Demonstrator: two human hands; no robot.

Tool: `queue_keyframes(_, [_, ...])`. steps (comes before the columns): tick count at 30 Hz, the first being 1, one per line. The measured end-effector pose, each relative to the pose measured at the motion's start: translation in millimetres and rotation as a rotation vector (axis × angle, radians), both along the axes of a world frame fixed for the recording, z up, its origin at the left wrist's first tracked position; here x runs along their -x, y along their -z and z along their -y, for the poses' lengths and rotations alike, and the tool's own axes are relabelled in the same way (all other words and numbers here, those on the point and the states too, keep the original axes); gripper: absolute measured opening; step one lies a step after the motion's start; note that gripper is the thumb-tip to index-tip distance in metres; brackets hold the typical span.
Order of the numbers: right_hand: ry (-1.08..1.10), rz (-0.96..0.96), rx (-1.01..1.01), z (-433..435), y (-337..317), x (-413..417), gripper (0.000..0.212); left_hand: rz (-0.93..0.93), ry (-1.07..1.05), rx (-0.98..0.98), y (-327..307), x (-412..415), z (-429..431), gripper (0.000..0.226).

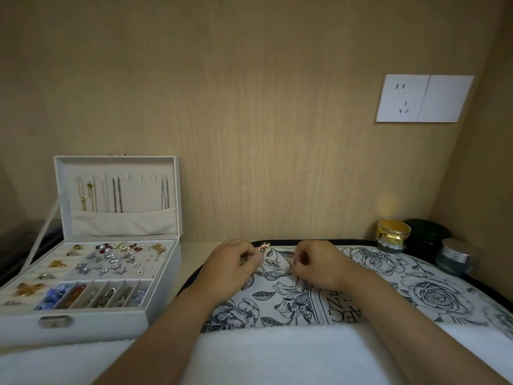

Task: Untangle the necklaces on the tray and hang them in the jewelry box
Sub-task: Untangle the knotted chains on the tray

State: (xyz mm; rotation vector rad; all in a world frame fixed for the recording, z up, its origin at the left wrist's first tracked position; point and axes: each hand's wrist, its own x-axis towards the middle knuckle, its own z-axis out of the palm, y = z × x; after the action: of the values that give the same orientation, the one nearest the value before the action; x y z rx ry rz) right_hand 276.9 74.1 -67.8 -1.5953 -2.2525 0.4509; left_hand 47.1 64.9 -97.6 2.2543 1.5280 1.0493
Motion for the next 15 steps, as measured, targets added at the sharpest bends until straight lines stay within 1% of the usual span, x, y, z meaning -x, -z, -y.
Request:
queue_keyframes(1, [0.031, 0.046, -0.002, -1.0, -0.8, -1.9, 0.014, 0.012, -0.027, 0.007, -0.8, 0.7, 0.8, 0.022])
queue_keyframes(3, [0.089, 0.138, 0.011, -0.6, -3.4, -4.4, 0.02, -0.022, -0.074, 0.005, -1.5, 2.6, 2.3, 0.026])
queue_keyframes(6, [0.139, 0.332, -0.001, 0.9, -6.3, -5.1, 0.015, -0.138, -0.134, -0.037, -2.9, 2.8, 4.3, 0.025])
queue_keyframes(8, [0.136, 0.401, -0.058, 0.6, -5.7, -3.6, 0.017, -0.218, -0.175, -0.031, -1.4, 3.1, 3.0, 0.023])
queue_keyframes(9, [0.115, 0.387, -0.098, -0.6, -4.0, -2.7, 0.02, -0.257, -0.197, -0.021, -0.2, 3.5, 2.1, 0.023])
queue_keyframes(11, [0.023, 0.282, -0.168, -2.3, 0.6, 1.7, 0.027, -0.289, -0.213, -0.007, 2.1, 4.3, 0.4, 0.021])
queue_keyframes(13, [-0.091, 0.109, -0.155, -1.1, 4.8, 10.2, 0.029, -0.243, -0.19, 0.008, 3.6, 4.1, -1.4, 0.022])
queue_keyframes(15, [-0.193, -0.024, -0.105, 1.1, 9.2, 20.2, 0.023, -0.151, -0.152, 0.022, 3.5, 2.5, -3.0, 0.023])
